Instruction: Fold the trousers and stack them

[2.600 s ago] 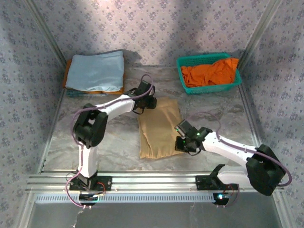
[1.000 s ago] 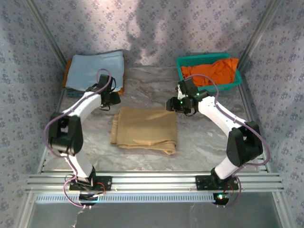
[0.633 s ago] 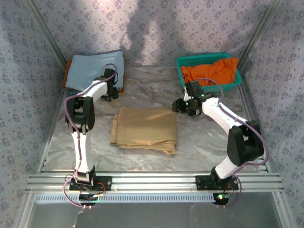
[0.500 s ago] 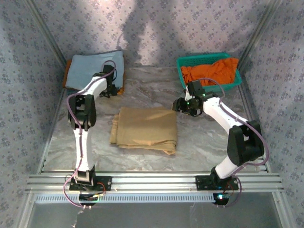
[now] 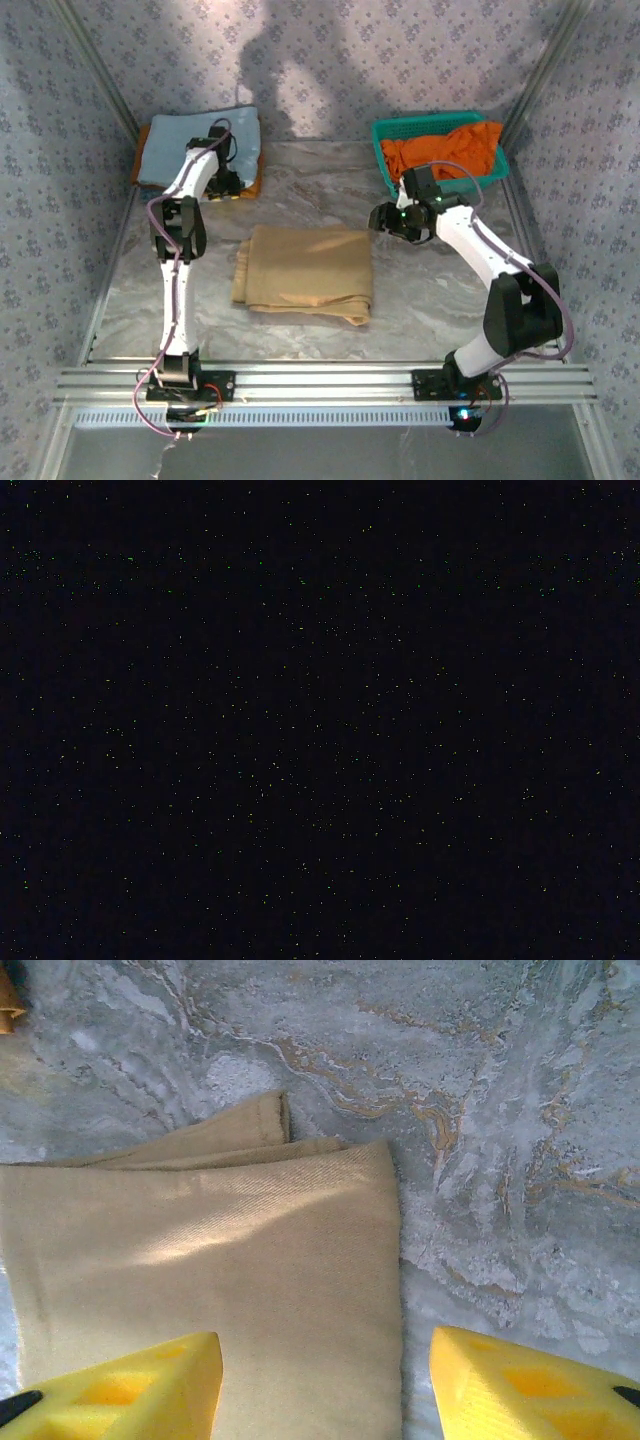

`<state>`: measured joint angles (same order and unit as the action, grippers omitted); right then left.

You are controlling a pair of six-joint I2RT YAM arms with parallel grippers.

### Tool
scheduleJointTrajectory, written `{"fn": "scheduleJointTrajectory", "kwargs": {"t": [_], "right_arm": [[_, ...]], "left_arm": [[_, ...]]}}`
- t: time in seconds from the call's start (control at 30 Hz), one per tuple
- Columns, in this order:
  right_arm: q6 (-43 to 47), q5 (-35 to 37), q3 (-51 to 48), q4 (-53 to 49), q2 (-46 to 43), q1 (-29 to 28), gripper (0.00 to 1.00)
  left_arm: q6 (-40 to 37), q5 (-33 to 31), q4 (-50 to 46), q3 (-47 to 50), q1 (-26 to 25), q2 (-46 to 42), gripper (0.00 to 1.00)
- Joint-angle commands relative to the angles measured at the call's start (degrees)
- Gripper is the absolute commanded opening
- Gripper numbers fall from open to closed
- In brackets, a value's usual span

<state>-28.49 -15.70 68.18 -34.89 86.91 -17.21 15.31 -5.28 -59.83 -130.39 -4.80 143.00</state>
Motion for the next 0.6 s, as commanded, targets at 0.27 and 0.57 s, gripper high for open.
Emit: {"fn": "scheduleJointTrajectory", "kwargs": {"t": [0.27,0.57], "right_arm": [[-1.06,1.33,4.32,-6.25,-8.60,2.74,0.58],[-2.05,-0.05,4.46,-3.92,-5.94,1.58,0.58]], "left_arm": [[6.60,2.07,11.91,16.14,4.81,-6.02,0.00],[22.64,21.93,42.04,51.49,14.52,-31.69,0.19]]}}
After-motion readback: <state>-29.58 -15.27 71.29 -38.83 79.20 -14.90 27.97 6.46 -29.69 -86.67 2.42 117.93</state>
